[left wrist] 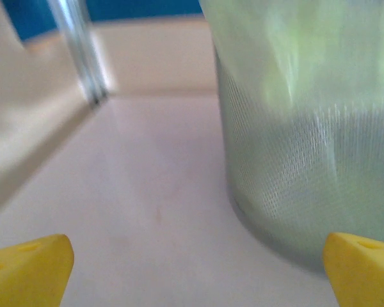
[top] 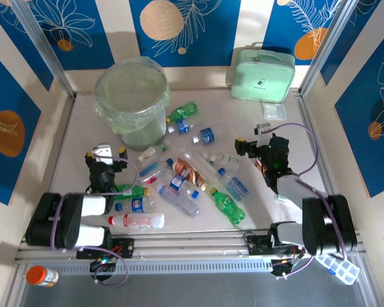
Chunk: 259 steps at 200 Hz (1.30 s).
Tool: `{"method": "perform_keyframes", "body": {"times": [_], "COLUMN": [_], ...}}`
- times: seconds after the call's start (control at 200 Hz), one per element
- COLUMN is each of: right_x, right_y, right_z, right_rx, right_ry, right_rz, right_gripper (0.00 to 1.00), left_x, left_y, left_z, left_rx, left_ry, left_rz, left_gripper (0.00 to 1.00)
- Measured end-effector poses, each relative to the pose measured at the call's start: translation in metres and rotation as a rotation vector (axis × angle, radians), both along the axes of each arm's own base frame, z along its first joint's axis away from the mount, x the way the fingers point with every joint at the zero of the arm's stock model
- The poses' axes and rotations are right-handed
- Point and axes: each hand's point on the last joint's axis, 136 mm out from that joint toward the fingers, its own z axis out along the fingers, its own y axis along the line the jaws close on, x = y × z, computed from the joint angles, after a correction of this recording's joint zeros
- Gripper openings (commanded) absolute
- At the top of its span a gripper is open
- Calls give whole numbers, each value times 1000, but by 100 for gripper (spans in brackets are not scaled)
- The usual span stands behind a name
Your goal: Put the plastic bottles in the bin
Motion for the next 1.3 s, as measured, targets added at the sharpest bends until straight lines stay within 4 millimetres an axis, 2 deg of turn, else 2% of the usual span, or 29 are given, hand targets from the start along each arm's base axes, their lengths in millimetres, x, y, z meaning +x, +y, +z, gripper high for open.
{"method": "perform_keyframes", "body": {"times": [0.18,0.26,0.33,0.445,0.535,0.675,0.74,0.83,0.89,0.975,1.1,1.165,1.296], "right_x": [-39,-62,-85,-130,-168,-230,-250,-262,-262,-254,-231,-220,-203], "right_y": [59,86,111,153,179,203,206,201,194,177,150,139,118], "right_z": [64,84,94,101,114,158,178,195,200,188,155,133,75], "right_rx": [-32,-31,-36,-53,-48,42,125,218,279,345,372,365,321], "right_ry": [-189,-256,-291,-317,-326,-330,-269,-142,-79,32,209,292,462], "right_rz": [179,270,364,532,656,852,889,898,888,826,644,548,362], "right_gripper": [99,99,99,99,99,99,99,99,99,99,99,96,84], "left_x": [-33,-54,-71,-95,-100,-109,-119,-131,-134,-136,-140,-140,-155], "left_y": [12,16,19,4,-21,-70,-86,-100,-102,-103,-124,-135,-168], "left_z": [86,112,131,178,192,194,195,189,174,141,89,76,69], "left_rx": [-133,-240,-355,-500,-584,-656,-683,-712,-717,-772,-869,-868,-787], "left_ry": [-293,-379,-417,-488,-423,-175,-68,68,150,253,450,537,639], "left_rz": [81,94,94,-41,-189,-397,-465,-513,-503,-458,-487,-506,-632], "left_gripper": [99,99,99,99,99,99,99,99,99,99,99,99,99]}}
